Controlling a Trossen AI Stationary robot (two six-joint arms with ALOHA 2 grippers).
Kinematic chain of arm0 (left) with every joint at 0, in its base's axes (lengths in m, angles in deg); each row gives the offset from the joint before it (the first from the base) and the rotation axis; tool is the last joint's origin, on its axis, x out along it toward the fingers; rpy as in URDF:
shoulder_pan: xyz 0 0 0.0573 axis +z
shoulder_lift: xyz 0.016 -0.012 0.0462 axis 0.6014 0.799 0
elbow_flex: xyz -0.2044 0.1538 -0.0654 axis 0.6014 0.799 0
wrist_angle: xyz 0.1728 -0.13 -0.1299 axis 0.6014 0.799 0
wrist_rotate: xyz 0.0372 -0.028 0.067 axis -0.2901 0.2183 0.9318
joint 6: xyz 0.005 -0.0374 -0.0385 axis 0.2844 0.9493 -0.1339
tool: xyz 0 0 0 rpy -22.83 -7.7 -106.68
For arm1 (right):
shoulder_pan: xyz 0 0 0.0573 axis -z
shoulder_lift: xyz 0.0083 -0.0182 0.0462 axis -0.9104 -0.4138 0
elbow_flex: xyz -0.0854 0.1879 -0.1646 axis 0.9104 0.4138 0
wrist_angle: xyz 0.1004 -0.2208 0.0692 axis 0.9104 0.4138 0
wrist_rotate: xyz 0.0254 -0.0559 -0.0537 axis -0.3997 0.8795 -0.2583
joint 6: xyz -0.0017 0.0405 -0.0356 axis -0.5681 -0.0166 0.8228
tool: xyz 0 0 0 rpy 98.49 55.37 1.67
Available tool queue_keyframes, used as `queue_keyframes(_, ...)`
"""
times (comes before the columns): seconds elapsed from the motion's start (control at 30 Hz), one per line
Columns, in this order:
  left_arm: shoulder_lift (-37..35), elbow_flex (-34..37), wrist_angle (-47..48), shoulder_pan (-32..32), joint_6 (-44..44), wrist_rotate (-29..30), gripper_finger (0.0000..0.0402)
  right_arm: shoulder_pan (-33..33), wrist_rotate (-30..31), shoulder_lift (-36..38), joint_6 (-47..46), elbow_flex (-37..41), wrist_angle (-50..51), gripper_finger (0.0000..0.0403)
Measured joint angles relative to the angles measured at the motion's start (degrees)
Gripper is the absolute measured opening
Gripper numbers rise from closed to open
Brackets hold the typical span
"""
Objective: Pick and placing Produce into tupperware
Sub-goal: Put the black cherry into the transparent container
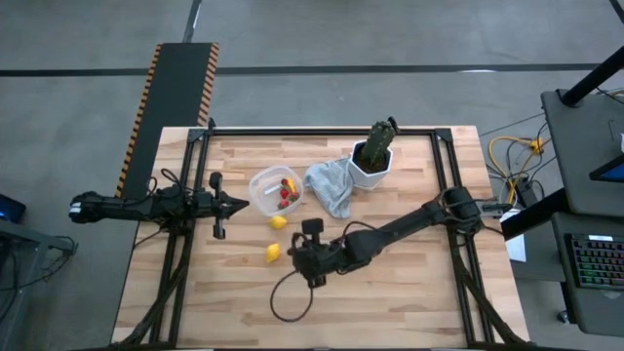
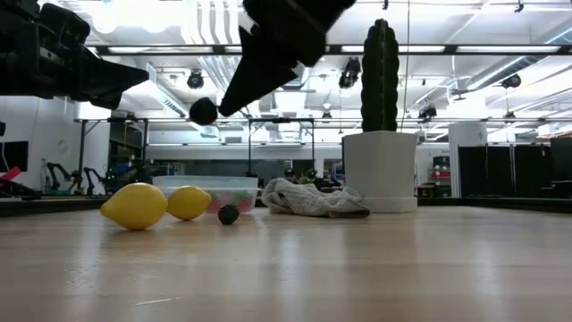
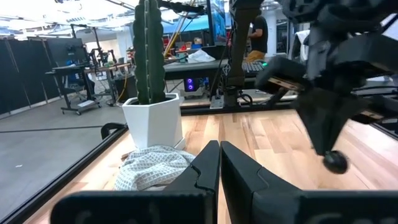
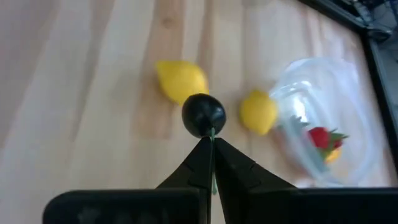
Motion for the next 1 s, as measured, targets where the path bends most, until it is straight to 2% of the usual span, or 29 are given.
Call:
queue_keyframes(0.47, 0.1, 0.0, -0.1, 0.0, 0.0, 0.0, 0.0000, 12.0, -0.9, 0.1, 11.6, -1.3, -3.0, 0.0008)
queue_keyframes(0.67, 0.2, 0.0, 0.0, 0.0, -0.1, 0.0, 0.0000, 18.0, -9.8, 0.1, 14.1, -1.3, -7.1, 0.0008)
queue_keyframes(0.8, 0.2, 0.0, 0.0, 0.0, -0.1, 0.0, 0.0000, 21.4, -12.6, -0.1, 14.4, -1.3, -8.7, 0.0008)
queue_keyframes(1.0, 0.2, 0.0, 0.0, 0.0, -0.1, 0.1, 0.0000, 25.5, -20.1, -1.3, 13.3, -1.3, -9.5, 0.0008)
